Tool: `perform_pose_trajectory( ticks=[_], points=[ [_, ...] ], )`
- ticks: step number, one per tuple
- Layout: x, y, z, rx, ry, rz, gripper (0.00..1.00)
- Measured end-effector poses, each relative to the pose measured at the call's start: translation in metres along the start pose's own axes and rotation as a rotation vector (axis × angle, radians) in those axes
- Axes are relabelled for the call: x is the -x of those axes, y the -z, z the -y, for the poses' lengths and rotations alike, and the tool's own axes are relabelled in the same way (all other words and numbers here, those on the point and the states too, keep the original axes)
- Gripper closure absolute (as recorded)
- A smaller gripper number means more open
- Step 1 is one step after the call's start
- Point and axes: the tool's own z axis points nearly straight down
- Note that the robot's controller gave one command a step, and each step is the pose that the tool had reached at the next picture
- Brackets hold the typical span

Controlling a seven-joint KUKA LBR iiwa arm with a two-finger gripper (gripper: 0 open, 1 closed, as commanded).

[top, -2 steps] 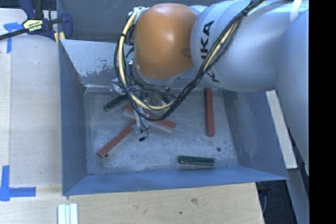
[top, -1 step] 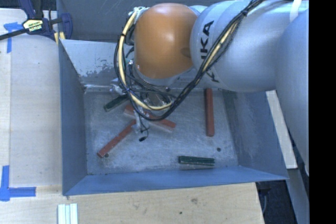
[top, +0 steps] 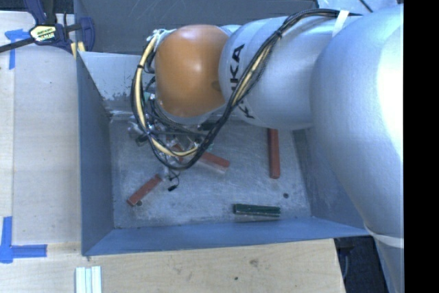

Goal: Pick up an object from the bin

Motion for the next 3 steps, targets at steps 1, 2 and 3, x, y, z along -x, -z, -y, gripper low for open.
perform_pose_trajectory(
  ticks=[1,2,3],
  points=[
    [0.026,-0.042,-0.028,-0.001,0.213,-0.009,1.0],
    [0.026,-0.042,-0.028,-0.001,0.212,-0.01,1.0],
    [0.025,0.025,-0.002,0.004,0.155,-0.009,1.0]
  ],
)
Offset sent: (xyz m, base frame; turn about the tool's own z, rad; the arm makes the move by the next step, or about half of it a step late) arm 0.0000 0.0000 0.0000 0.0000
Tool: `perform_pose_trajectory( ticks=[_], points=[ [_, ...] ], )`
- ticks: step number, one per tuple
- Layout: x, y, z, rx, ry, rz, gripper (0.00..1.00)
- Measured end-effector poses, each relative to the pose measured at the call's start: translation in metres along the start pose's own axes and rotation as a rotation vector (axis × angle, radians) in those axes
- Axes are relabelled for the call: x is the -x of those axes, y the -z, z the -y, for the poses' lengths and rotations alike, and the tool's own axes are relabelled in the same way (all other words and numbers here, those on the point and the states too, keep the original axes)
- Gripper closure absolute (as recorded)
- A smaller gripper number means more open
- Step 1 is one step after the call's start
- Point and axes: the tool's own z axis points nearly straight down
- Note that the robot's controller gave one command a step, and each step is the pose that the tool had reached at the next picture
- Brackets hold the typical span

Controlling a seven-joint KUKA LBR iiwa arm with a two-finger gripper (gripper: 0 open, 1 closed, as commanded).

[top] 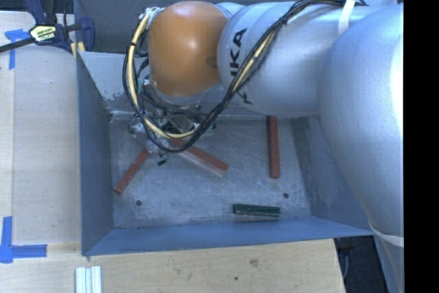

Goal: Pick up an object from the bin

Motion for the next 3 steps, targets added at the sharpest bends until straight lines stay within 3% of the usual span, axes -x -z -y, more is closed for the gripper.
perform_pose_trajectory(
  ticks=[1,2,3],
  points=[
    [-0.0013,-0.0728,-0.0061,0.002,0.082,-0.003,0.0],
    [0.0001,-0.0679,-0.0039,-0.003,0.079,0.002,1.0],
    [0.0001,-0.0679,-0.0039,-0.003,0.079,0.002,1.0]
  ],
)
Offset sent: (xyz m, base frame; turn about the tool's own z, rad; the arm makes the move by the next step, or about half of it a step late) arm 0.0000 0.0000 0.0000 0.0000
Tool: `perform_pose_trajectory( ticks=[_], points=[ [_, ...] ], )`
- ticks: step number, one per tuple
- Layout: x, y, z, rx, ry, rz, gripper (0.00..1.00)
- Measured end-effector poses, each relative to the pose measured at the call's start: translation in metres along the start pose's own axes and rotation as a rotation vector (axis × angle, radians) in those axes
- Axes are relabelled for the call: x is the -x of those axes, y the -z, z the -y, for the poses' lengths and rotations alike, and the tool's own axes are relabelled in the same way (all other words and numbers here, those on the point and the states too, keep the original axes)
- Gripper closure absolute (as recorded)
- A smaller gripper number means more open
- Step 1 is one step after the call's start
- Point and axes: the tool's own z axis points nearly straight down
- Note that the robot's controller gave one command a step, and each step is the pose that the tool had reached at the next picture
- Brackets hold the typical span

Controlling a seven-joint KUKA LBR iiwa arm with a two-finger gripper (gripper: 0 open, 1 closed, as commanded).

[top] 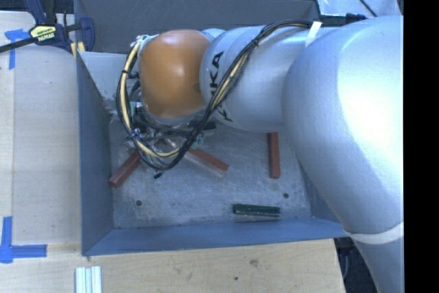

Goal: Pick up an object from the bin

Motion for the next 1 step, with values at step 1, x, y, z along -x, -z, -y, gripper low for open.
perform_pose_trajectory(
  ticks=[1],
  points=[
    [0.0012,0.1392,0.0261,0.0,-0.03,0.003,1.0]
  ],
)
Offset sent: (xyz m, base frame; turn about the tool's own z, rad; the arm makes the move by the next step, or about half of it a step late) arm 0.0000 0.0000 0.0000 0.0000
